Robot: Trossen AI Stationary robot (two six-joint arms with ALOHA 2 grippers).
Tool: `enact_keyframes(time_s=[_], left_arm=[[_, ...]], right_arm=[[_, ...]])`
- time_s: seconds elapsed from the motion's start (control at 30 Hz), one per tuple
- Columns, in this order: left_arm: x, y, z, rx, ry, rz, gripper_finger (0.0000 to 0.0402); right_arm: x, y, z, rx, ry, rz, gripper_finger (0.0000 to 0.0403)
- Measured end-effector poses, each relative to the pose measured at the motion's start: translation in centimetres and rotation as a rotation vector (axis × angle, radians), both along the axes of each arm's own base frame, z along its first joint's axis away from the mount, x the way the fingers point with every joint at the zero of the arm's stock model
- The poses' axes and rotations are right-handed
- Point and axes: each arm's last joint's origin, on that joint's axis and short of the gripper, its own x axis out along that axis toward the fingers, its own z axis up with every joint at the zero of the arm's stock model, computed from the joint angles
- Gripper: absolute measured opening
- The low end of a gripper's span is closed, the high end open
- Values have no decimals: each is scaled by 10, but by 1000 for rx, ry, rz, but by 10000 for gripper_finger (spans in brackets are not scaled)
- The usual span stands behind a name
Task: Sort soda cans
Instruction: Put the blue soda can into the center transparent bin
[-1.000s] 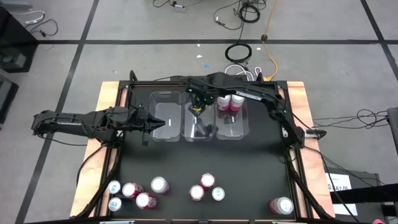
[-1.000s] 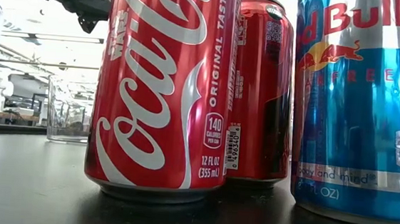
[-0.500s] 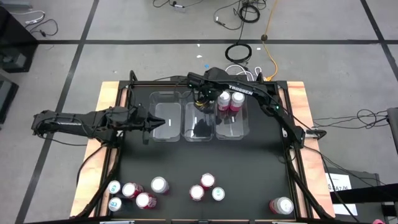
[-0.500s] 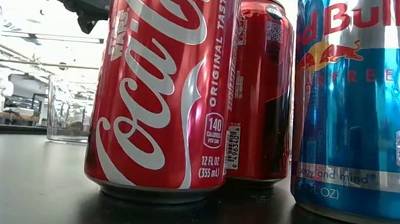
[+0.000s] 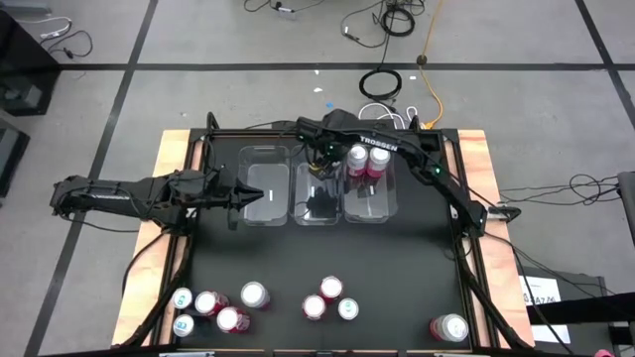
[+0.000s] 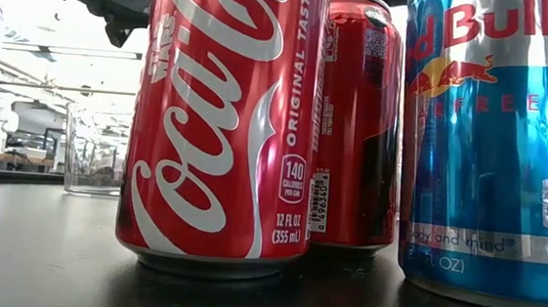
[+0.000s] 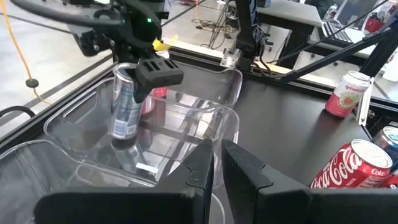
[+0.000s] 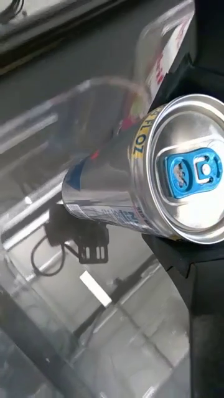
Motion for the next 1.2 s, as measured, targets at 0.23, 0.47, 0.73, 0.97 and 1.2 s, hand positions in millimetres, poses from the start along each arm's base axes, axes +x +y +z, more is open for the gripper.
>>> enact_keyframes(time_s=[0.23,0.47,0.73,0.97,1.2], left_arm=[[0,0,0,1,2,2,42],[0,0,0,1,3,2,42],[0,0,0,4,4,1,42],[0,0,0,9,5,-1,42],[0,0,0,9,5,-1,42]], right_arm=[[2,-1,-4,-3,4,22,230],[2,-2,-4,-4,5,32,231],[2,-2,-4,-6,5,39,233],[2,-2,-4,-8,8,51,271],[1,-2,-3,-10,9,48,304]])
